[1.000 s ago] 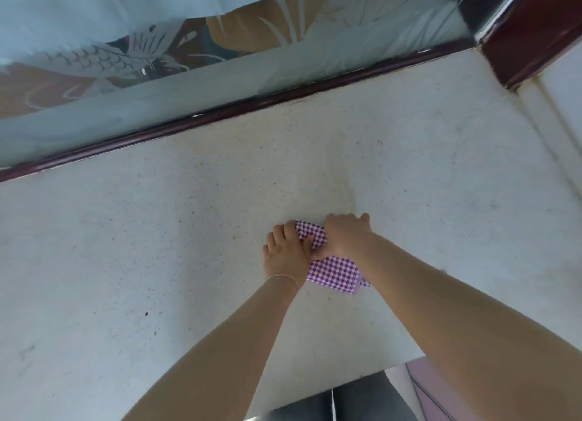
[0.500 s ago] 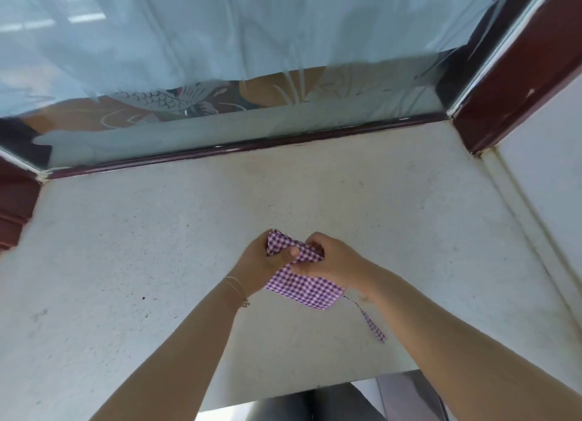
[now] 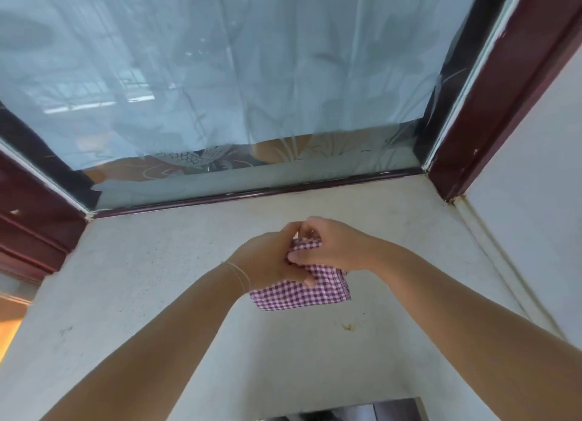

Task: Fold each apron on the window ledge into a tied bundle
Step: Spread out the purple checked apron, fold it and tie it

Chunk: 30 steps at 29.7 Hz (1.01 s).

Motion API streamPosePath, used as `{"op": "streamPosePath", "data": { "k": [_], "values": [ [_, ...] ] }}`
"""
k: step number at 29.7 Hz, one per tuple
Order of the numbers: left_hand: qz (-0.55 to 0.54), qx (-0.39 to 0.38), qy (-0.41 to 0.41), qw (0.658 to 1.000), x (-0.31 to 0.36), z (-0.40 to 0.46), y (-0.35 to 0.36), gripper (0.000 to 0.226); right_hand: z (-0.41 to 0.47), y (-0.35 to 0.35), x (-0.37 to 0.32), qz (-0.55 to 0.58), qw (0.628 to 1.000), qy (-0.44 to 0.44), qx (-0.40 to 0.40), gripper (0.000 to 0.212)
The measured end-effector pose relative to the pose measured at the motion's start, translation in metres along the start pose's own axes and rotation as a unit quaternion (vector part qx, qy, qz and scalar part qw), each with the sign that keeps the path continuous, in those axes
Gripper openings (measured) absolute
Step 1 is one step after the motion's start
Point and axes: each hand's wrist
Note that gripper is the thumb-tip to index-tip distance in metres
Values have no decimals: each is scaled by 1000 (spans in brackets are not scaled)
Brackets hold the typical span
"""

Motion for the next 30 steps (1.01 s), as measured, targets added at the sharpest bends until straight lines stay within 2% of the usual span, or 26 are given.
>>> {"op": "streamPosePath", "data": {
  "k": [2, 4, 6, 9, 11, 13, 15, 16, 19, 21, 23, 25, 28, 30],
  "values": [
    [-31, 26, 7, 999, -2, -9, -12, 64, -13, -14, 7, 133, 991, 17, -1, 62],
    [-95, 50, 3, 994, -8, -19, -19, 52, -23, -27, 12, 146, 988, 21, -49, 67],
    [-150, 86, 10, 985, -11, -28, -24, 48, -32, -35, 9, 95, 994, 8, -62, 49],
    [-181, 121, 36, 975, -14, -36, -28, 49, -32, -44, 7, 46, 998, -11, 29, 20],
    [-186, 137, 56, 971, -19, -38, -30, 34, -35, -53, 2, 42, 996, -30, 75, 14],
    [-174, 182, 65, 966, -23, -41, -30, 24, -39, -61, -5, 61, 994, -33, 82, 16],
    [-103, 268, 100, 953, -24, -44, -31, 37, -41, -67, -12, 58, 995, -24, 77, 18],
    [-51, 313, 139, 938, -24, -46, -31, 36, -41, -68, -15, 40, 996, -17, 77, 18],
    [100, 404, 276, 866, -27, -48, -34, 17, -40, -71, -18, -10, 997, -5, 76, 16],
    [182, 445, 333, 812, -32, -50, -35, 14, -42, -71, -22, -28, 997, -14, 76, 15],
    [251, 469, 354, 769, -37, -53, -36, 11, -44, -72, -26, -20, 996, -27, 86, 16],
    [299, 472, 368, 743, -38, -56, -34, 12, -46, -72, -33, 19, 994, -41, 101, 21],
    [336, 460, 391, 723, -36, -59, -29, 12, -47, -68, -44, 90, 987, -62, 114, 28],
    [344, 462, 395, 716, -32, -58, -28, 14, -47, -66, -49, 180, 974, -70, 118, 27]
  ]
}}
Point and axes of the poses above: each hand's wrist, its own z-axis towards the middle knuckle, its own y-axis out of the palm, x = y × z, and after that the axes turned 2 degrees about x, right-handed
